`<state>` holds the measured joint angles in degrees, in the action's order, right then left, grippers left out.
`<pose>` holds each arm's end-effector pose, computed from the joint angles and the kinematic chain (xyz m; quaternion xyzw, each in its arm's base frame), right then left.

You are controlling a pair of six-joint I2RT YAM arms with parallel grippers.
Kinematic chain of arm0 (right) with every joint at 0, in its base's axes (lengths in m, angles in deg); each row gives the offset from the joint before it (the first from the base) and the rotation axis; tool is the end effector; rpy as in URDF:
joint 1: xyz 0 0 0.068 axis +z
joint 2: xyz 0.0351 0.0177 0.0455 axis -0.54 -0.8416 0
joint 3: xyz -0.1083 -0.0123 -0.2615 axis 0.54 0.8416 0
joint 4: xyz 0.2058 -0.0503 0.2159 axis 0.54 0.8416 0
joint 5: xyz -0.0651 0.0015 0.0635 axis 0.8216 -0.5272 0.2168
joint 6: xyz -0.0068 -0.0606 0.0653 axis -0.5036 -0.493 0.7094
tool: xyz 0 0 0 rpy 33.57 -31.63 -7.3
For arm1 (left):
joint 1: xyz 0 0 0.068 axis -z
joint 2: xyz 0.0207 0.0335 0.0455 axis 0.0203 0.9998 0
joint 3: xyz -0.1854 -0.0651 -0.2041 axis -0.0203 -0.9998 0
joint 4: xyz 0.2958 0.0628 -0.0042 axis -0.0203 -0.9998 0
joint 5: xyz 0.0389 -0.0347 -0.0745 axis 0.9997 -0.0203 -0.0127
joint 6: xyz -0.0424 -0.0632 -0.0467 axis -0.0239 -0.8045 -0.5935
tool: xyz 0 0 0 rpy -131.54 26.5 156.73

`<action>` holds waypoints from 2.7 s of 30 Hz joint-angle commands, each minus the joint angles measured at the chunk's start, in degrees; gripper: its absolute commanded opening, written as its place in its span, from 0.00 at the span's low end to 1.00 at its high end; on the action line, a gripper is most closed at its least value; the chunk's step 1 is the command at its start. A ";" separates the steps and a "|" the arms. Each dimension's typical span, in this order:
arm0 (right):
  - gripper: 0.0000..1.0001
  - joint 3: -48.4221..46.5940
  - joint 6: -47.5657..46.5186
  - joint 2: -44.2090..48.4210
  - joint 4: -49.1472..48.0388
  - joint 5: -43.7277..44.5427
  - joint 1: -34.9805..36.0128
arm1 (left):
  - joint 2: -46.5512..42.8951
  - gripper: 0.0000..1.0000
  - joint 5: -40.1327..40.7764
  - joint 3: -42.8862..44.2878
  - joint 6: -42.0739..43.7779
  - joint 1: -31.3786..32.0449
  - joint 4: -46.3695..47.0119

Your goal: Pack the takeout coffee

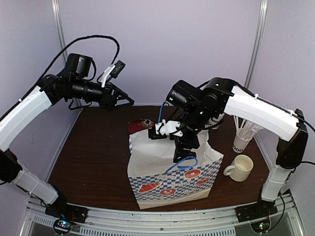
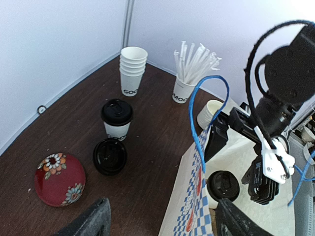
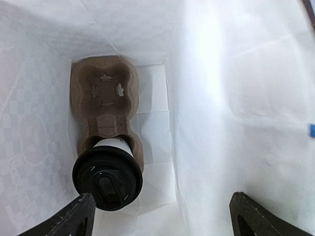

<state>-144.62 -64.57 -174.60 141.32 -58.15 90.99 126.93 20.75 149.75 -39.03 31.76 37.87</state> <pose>0.2011 0.3643 0.3279 -0.7217 0.6556 0.1614 0.1525 0.2807 -0.2333 0.4231 0.3412 0.7706 -0.3856 0.3756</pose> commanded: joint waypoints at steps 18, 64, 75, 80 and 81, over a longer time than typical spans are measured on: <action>0.98 -6.35 -9.95 15.84 9.99 -16.32 -9.58 | 21.83 0.66 0.22 19.62 3.01 13.28 -7.74; 0.97 12.64 1.20 22.85 -8.98 -20.75 -37.29 | 5.06 0.00 3.47 3.72 -1.90 27.05 -2.77; 0.98 12.18 1.11 21.45 -8.33 -21.86 -37.30 | 5.24 0.00 0.31 1.31 -4.86 36.61 -1.97; 0.98 11.94 1.10 20.98 -8.14 -22.48 -37.30 | 5.56 0.00 -0.43 1.14 -5.31 37.19 -2.92; 0.98 11.92 1.10 20.94 -8.08 -22.59 -37.28 | 5.52 0.00 -0.07 1.08 -5.17 37.20 -2.97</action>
<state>-132.40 -64.18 -153.24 133.04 -79.53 54.14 132.57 21.17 150.86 -43.44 69.18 33.58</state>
